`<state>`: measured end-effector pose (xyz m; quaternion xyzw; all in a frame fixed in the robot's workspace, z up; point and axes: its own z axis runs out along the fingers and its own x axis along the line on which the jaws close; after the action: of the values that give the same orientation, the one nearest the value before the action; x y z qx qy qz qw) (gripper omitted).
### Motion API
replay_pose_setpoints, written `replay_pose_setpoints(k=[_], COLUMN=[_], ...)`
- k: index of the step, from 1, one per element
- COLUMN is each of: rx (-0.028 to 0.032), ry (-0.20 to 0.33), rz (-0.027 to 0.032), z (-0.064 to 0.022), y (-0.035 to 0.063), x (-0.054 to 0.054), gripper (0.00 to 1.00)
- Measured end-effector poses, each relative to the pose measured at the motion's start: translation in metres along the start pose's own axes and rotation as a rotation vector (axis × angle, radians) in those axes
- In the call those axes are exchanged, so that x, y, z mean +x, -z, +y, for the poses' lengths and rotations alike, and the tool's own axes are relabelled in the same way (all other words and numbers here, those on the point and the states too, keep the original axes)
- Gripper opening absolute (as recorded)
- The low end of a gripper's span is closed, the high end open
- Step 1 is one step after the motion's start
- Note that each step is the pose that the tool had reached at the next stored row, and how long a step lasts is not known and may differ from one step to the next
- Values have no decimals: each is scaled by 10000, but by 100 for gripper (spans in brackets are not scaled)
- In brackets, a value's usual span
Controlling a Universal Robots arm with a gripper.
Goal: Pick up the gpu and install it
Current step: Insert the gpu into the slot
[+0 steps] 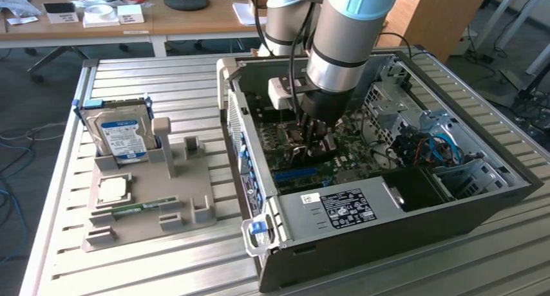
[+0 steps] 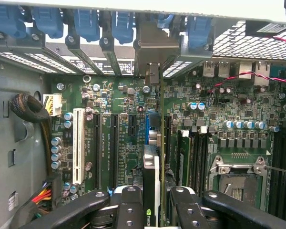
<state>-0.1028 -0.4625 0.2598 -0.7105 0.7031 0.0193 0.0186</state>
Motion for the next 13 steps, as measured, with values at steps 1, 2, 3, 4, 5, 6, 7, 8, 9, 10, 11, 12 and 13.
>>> replay_pose_setpoints(k=[1, 2, 3, 4, 5, 6, 7, 8, 9, 10, 11, 12, 13], rx=[1, 0, 1, 0, 0, 2, 2, 2, 1, 1, 2, 2, 3], ry=[-1, -1, -1, 0, -1, -2, -7, -13, -20, -30, -37, -41, -43], rz=[-1, -1, -1, 0, -1, -3, -3, -1, 1, 3, 2, 2, 2], z=[0, 0, 0, 0, 0, 1, 1, 1, 0, -1, -2, -3, -5], y=[-1, 0, 0, 0, -1, -2, -2, -1, 0, 0, 0, 0, -1], x=[0, 0, 0, 0, 0, 1, 3, 6, 8, 10, 10, 11, 12], gripper=[27, 27, 27, 27, 27, 27, 27, 27, 27, 27, 27, 27, 27])
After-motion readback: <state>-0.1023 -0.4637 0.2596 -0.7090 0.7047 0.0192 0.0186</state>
